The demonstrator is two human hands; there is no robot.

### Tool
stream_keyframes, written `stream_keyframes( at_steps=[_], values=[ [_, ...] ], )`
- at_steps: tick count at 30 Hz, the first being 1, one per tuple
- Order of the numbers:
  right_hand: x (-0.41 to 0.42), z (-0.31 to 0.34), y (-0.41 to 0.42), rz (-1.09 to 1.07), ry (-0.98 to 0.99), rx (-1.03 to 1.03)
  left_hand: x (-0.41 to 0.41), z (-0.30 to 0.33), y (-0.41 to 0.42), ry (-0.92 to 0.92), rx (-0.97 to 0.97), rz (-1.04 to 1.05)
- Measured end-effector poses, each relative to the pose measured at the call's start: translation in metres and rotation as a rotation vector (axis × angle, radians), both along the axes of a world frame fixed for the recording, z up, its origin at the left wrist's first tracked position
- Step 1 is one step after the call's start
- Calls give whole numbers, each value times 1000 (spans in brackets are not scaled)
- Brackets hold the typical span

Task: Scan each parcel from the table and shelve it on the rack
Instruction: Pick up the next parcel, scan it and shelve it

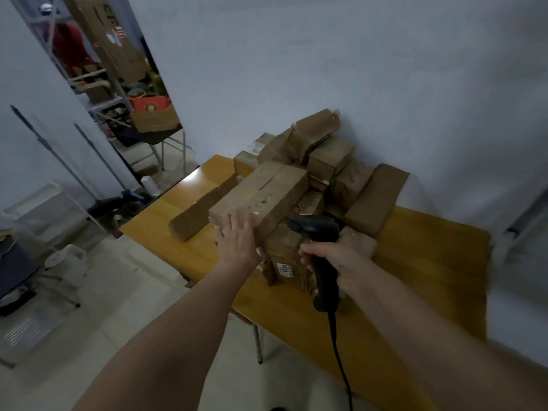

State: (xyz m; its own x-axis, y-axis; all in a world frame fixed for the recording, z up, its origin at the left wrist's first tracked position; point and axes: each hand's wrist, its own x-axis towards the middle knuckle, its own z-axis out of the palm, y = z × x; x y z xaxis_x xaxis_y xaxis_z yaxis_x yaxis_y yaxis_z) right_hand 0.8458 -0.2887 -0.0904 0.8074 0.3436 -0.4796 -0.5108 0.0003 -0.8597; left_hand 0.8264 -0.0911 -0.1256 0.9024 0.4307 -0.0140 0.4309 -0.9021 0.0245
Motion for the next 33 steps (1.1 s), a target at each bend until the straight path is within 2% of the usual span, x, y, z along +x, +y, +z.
stream_keyframes(
  at_steps=[5,8,13,16,18,21,24,27,29,31,33],
  values=[
    [11,-5,33,-113,52,-17,25,-19,32,78,142,-258],
    [11,-8,41,-185,53,-37,36,-28,41,98,165,-339],
    [11,-11,42,-237,71,-55,41,-33,53,22,165,-397],
    [10,-5,40,-233,64,-69,38,-24,55,-75,76,-408],
    [10,1,38,-239,52,-62,37,-6,50,-198,-82,-377],
    [11,14,33,-277,25,-28,39,33,37,-490,-349,-276],
    [12,28,26,-316,-14,-15,37,72,23,-773,-534,-197],
    [14,39,18,-347,-32,22,31,103,12,-996,-924,-72],
    [15,44,13,-385,-56,47,30,110,7,-999,-1298,66],
    [16,45,8,-423,-93,51,29,107,1,-863,-1702,244],
    [16,44,2,-453,-100,40,23,93,-6,-703,-2020,434]
  ],
)
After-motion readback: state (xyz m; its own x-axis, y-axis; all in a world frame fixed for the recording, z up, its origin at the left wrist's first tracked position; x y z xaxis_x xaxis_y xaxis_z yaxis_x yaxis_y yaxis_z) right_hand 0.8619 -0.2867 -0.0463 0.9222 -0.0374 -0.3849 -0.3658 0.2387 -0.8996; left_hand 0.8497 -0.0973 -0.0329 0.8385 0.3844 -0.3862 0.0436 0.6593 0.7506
